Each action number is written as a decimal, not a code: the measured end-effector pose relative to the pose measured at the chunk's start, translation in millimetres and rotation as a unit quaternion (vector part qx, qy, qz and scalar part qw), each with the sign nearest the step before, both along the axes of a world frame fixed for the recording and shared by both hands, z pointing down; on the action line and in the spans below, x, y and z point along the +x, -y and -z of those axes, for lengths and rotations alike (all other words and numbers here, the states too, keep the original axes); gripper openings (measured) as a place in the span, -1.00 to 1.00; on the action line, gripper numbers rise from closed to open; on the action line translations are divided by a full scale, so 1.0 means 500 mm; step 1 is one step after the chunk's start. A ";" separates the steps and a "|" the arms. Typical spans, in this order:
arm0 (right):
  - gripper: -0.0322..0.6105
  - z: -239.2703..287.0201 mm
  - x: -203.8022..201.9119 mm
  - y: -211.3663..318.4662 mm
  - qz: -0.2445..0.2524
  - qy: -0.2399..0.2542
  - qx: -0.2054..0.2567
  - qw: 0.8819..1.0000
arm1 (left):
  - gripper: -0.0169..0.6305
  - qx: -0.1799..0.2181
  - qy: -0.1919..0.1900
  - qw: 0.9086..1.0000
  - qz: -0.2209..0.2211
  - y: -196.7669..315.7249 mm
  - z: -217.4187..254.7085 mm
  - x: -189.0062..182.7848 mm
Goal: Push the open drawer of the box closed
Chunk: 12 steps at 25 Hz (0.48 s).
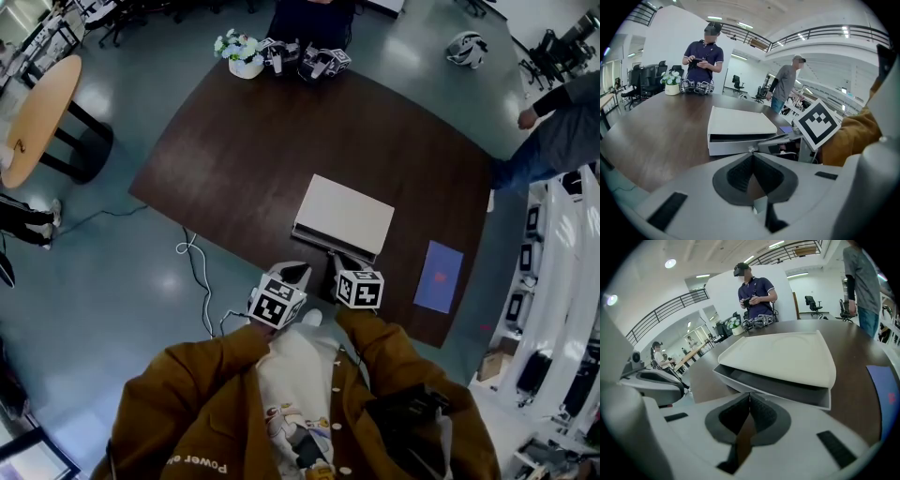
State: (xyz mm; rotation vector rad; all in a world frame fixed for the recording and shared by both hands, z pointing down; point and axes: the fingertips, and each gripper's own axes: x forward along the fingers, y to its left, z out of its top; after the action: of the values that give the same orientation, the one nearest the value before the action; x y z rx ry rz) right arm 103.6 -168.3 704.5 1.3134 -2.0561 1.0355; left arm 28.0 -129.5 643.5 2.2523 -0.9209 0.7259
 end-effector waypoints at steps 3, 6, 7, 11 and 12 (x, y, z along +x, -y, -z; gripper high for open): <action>-0.88 -0.001 0.002 0.010 -0.001 0.002 0.001 1.000 | -0.93 0.001 0.002 1.000 0.004 0.009 -0.002 0.000; -0.88 0.001 0.005 0.018 -0.001 0.002 0.002 1.000 | -0.93 0.001 0.003 1.000 0.011 0.019 -0.003 0.000; -0.88 0.002 0.006 0.020 -0.001 0.002 0.002 1.000 | -0.93 0.001 0.003 1.000 0.014 0.022 -0.003 0.001; -0.88 0.005 0.013 0.026 -0.001 0.001 0.003 1.000 | -0.93 0.000 0.000 1.000 0.017 0.027 -0.001 0.010; -0.88 0.005 0.015 0.029 -0.001 0.001 0.004 1.000 | -0.93 0.000 0.000 1.000 0.016 0.029 -0.001 0.013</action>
State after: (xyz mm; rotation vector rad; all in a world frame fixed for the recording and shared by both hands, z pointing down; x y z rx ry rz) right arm 110.9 -182.7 702.0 1.3186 -2.0626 1.0316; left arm 34.6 -143.8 644.2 2.2329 -0.9556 0.7110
